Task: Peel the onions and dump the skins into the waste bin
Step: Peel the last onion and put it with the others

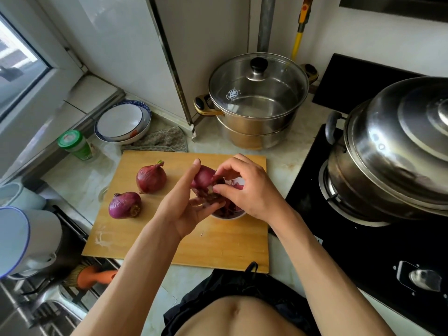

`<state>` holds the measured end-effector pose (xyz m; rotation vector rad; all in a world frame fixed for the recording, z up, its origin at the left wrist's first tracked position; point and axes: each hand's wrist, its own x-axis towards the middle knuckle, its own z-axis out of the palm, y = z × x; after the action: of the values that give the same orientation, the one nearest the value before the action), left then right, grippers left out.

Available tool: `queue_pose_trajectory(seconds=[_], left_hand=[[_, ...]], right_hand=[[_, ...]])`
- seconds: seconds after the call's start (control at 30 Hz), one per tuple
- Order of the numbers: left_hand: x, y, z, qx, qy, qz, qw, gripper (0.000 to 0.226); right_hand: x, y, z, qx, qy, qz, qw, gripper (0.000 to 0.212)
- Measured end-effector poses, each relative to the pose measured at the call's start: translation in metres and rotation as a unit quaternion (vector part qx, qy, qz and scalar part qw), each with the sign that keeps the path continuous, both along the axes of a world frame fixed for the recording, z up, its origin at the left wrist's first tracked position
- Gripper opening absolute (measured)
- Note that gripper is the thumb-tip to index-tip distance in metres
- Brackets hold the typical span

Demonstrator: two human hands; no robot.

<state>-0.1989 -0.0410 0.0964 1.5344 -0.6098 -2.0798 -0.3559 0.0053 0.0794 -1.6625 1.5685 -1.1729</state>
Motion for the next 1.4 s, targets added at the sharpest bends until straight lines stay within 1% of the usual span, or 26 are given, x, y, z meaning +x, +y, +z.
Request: queue_pose_trajectory(seconds=[0.13, 0.27, 0.33, 0.4, 0.47, 0.53, 0.6, 0.7, 0.77, 0.83, 0.97, 1.03, 1.13, 1.2, 1.27, 1.33, 1.4], left_hand=[[0.003, 0.002, -0.002, 0.005, 0.012, -0.005, 1.000, 0.065], [0.007, 0.005, -0.001, 0.004, 0.025, -0.005, 1.000, 0.069], [0.007, 0.007, 0.001, -0.002, 0.022, -0.001, 1.000, 0.065], [0.006, 0.007, 0.002, -0.002, 0.015, 0.012, 1.000, 0.061], [0.008, 0.007, 0.002, 0.015, 0.014, 0.041, 0.999, 0.063], [0.011, 0.006, 0.003, 0.030, 0.034, 0.063, 0.997, 0.067], [0.015, 0.004, 0.004, 0.040, 0.071, 0.061, 0.995, 0.072], [0.016, 0.004, 0.007, 0.037, 0.096, 0.038, 0.994, 0.067], [0.012, 0.006, 0.008, 0.031, 0.087, 0.021, 0.995, 0.064], [0.010, 0.008, 0.008, 0.031, 0.076, 0.010, 0.997, 0.066], [0.011, 0.008, 0.006, 0.033, 0.065, -0.021, 0.997, 0.073], [0.012, 0.007, 0.005, 0.036, 0.058, -0.027, 0.997, 0.071], [0.013, 0.006, 0.006, 0.042, 0.055, -0.032, 0.997, 0.067], [0.013, 0.005, 0.008, 0.050, 0.057, -0.045, 0.996, 0.071], [0.014, 0.005, 0.009, 0.056, 0.056, -0.069, 0.994, 0.076], [0.015, 0.005, 0.010, 0.049, 0.055, -0.095, 0.993, 0.079], [0.016, 0.006, 0.012, 0.037, 0.051, -0.122, 0.990, 0.082]], right_hand=[[0.000, 0.001, -0.008, -0.034, -0.022, -0.007, 0.999, 0.012], [0.004, 0.006, -0.016, -0.032, -0.093, -0.024, 0.995, 0.010], [0.006, 0.008, -0.020, -0.028, -0.123, -0.022, 0.992, 0.008], [0.007, 0.011, -0.022, -0.024, -0.145, -0.022, 0.989, 0.006], [0.005, 0.013, -0.021, -0.028, -0.170, -0.037, 0.984, 0.006], [-0.002, 0.014, -0.021, -0.015, -0.190, -0.071, 0.979, 0.008], [-0.008, 0.013, -0.022, 0.026, -0.168, -0.111, 0.979, 0.011], [-0.010, 0.012, -0.029, 0.083, -0.075, -0.137, 0.984, 0.013], [-0.007, 0.013, -0.032, 0.089, -0.028, -0.135, 0.987, 0.014], [-0.005, 0.014, -0.035, 0.095, 0.009, -0.127, 0.987, 0.017], [-0.003, 0.016, -0.035, 0.087, 0.041, -0.129, 0.987, 0.023], [-0.004, 0.017, -0.032, 0.066, 0.037, -0.126, 0.989, 0.023], [-0.002, 0.020, -0.022, -0.010, -0.027, -0.105, 0.994, 0.016], [0.000, 0.021, -0.014, -0.057, -0.032, -0.074, 0.995, 0.018], [0.003, 0.022, -0.006, -0.072, -0.029, -0.035, 0.996, 0.029], [0.003, 0.022, 0.000, -0.054, -0.034, 0.008, 0.998, 0.044], [0.004, 0.020, 0.002, -0.026, -0.047, 0.044, 0.998, 0.052]])
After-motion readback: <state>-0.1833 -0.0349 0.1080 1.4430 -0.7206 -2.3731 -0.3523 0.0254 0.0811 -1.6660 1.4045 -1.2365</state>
